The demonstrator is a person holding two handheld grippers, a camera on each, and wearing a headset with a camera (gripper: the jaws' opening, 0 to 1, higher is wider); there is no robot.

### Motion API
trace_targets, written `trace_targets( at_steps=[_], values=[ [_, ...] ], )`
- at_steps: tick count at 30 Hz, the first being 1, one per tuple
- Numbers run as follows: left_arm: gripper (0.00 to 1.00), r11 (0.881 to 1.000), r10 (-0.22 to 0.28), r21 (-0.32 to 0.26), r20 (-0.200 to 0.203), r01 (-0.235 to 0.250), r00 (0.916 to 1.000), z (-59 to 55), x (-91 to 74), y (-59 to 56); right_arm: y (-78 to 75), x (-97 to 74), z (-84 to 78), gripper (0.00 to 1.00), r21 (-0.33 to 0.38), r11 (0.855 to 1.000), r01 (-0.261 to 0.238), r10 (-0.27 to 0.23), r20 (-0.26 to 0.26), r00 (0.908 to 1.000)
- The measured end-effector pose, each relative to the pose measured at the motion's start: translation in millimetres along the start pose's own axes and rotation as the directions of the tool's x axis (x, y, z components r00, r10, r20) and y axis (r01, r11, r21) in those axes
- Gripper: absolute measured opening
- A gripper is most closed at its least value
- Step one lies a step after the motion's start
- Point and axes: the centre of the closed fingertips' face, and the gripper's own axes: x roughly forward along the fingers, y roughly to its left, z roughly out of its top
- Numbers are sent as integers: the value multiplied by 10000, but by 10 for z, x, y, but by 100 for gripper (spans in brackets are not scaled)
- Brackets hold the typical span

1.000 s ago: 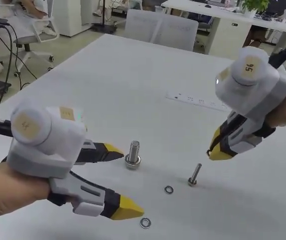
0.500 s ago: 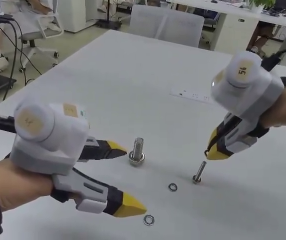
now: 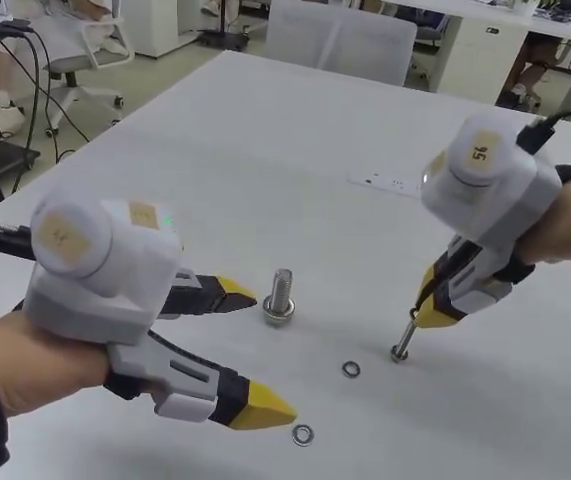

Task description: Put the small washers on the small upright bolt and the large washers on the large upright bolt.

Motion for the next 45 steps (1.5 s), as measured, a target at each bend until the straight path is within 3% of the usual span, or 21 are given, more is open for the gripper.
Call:
trace_targets(
  at_steps=[28,45],
  values=[
    [72,10000,29,-75,-68,-29,10000,-26,6,2,61,215,-23,13,154,9993,-328,326,92,9994],
    [72,9999,45,-125,-95,-47,9999,-29,2,19,75,496,-102,14,184,9984,-533,532,36,9986]
  ],
)
